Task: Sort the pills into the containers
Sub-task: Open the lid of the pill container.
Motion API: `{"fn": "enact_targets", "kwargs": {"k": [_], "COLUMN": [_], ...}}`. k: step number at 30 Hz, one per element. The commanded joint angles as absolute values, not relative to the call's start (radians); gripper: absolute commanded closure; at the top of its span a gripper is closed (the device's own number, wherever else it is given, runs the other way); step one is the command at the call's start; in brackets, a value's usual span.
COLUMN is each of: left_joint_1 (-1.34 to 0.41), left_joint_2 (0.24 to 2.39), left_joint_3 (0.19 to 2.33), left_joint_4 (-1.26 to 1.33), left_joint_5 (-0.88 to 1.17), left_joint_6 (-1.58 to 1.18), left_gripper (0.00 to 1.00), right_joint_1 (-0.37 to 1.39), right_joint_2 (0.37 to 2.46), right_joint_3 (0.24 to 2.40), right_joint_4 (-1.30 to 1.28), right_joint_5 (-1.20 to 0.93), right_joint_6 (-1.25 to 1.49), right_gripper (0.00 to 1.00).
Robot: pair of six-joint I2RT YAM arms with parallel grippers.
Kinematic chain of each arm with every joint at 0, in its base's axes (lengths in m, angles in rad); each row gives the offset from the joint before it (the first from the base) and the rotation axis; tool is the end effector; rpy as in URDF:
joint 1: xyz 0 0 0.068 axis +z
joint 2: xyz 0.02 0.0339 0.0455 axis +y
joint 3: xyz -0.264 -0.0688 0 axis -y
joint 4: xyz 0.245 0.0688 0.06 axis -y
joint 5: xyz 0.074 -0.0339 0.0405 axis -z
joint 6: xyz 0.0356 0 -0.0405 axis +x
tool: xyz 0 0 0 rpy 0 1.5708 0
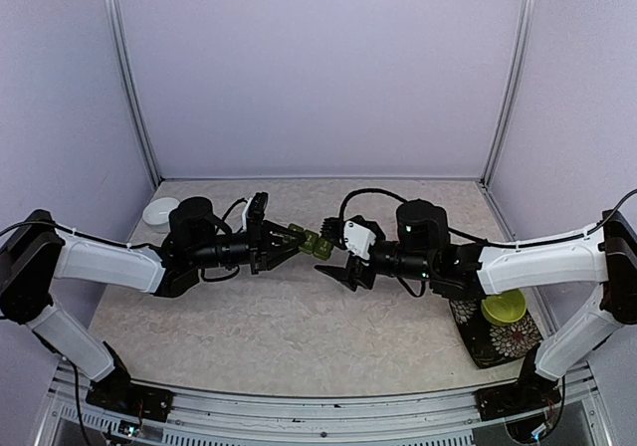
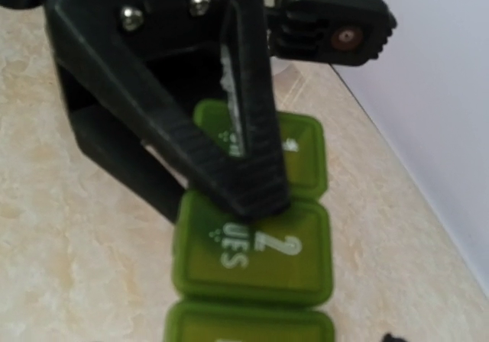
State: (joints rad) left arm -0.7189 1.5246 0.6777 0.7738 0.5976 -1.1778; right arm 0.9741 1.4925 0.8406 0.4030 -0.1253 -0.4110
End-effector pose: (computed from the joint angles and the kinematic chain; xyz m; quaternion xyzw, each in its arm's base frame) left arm 0.2263 -0.2246 0.2258 0.0359 0.7273 -0.6543 0.2041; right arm 0.1854 0.2808 0.2488 -0.5326 0.5818 0.2177 0.5748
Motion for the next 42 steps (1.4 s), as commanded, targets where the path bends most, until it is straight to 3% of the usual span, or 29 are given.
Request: {"fn": "enact_targets", "kwargs": {"k": [1, 18, 22, 42], "left_joint_1": [-0.724, -0.726, -0.725, -0.723], "left_joint_2": [1.506, 1.516, 1.516, 1.5], "left_joint_3": [0.696, 0.677, 0.676, 0.664], "left_joint_4": [0.799, 0.831, 0.83, 0.774], "left_joint_5": [0.603, 0.6, 0.6, 0.572], "left_joint_6": [-1.179, -1.193, -1.189, -1.143], "left_gripper": [0.72, 0.72, 0.72, 0.72], "right_joint_1": [0.976, 0.994, 0.994, 0.959], "right_joint_2": [1.494, 1.523, 1.525, 1.516], "right_joint_3": [0.821, 0.827, 0.835, 0.974], "right_joint_4": [0.489, 0.488, 0.473, 0.256], "right_joint_5": [-0.107, -0.114, -0.129, -0.301], "right_joint_6": [-0.425, -0.442, -0.429, -0.262], "right_gripper": [0.27, 0.7, 0.75, 0.7]}}
